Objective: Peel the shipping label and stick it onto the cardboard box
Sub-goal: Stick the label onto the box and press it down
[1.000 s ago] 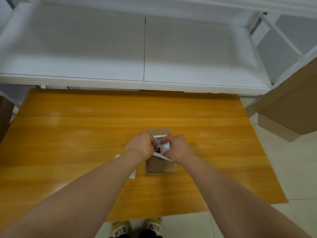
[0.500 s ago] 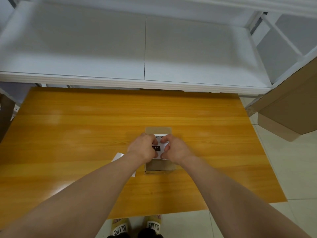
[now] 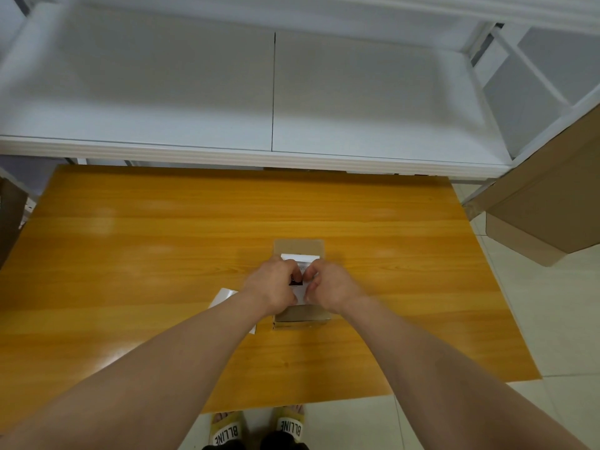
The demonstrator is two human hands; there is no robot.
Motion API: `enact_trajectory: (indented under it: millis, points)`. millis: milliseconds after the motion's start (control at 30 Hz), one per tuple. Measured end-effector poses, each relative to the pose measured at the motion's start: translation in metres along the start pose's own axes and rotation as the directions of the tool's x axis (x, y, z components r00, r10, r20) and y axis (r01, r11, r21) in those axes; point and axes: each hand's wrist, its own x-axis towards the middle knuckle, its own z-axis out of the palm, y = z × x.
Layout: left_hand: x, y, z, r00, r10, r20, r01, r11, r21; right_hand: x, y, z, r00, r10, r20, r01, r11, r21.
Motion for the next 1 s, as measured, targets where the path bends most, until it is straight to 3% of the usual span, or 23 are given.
enact_trajectory:
  millis: [400,1000]
  points:
    - [-0.002,-0.001,0.004,1.0,0.024,-0.011,-0.024,1.0,0.006,-0.007,-0.001,0.001,0.998,-0.063,0.014,0.064,0.978,-0.197]
    - [0.011,-0.003,0.002,0.998,0.001,-0.058,-0.001,1.0,0.006,-0.001,-0.004,-0.008,0.989,-0.098,-0.111,0.082,0.986,-0.142]
